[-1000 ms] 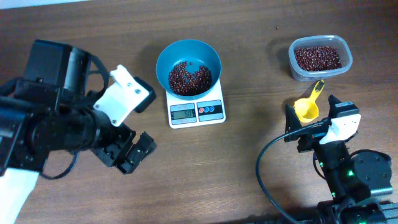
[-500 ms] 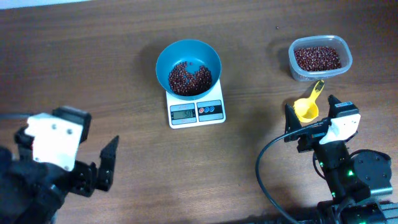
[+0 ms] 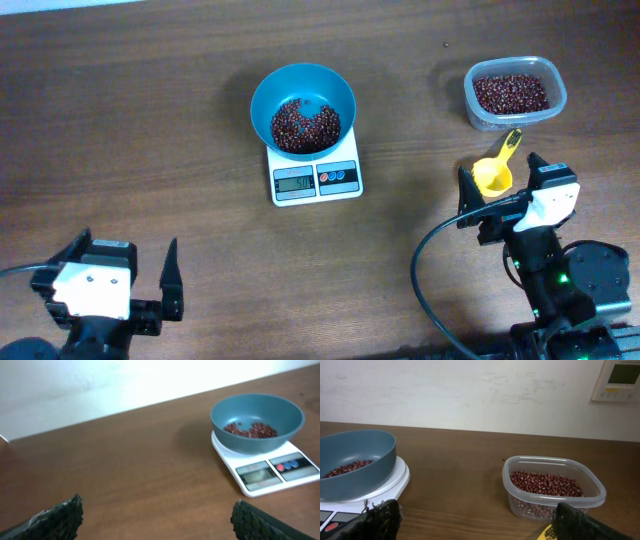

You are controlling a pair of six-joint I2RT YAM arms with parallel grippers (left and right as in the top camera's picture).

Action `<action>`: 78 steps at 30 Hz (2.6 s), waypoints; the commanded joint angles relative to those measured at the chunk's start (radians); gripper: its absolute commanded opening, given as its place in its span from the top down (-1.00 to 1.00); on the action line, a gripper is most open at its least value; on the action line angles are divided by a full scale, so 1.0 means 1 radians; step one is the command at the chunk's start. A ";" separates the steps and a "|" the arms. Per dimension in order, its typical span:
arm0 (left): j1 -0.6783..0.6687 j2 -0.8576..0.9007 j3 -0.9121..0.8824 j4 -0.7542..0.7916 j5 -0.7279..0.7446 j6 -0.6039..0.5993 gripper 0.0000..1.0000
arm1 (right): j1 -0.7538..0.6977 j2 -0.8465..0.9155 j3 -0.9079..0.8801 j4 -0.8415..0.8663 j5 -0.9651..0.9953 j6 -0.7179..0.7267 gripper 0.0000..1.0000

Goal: Scoop item into bowl and weigh 50g on scale

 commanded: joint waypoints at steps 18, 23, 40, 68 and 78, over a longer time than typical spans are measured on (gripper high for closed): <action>0.006 -0.020 -0.442 0.684 0.029 -0.049 -0.97 | 0.010 -0.010 -0.007 -0.002 -0.008 0.000 -0.97; 0.005 -0.019 -0.438 0.638 -0.036 -0.128 -0.97 | 0.010 -0.010 -0.007 -0.002 -0.008 0.000 -0.97; 0.005 -0.018 -0.438 0.642 -0.034 -0.128 -0.97 | 0.010 -0.010 -0.007 -0.002 -0.008 0.000 -0.97; 0.005 -0.018 -0.438 0.642 -0.034 -0.128 -0.97 | 0.010 -0.010 -0.007 -0.002 -0.008 0.000 -0.97; 0.005 -0.018 -0.438 0.642 -0.034 -0.128 -0.97 | 0.010 -0.010 -0.007 -0.002 -0.008 0.000 -0.97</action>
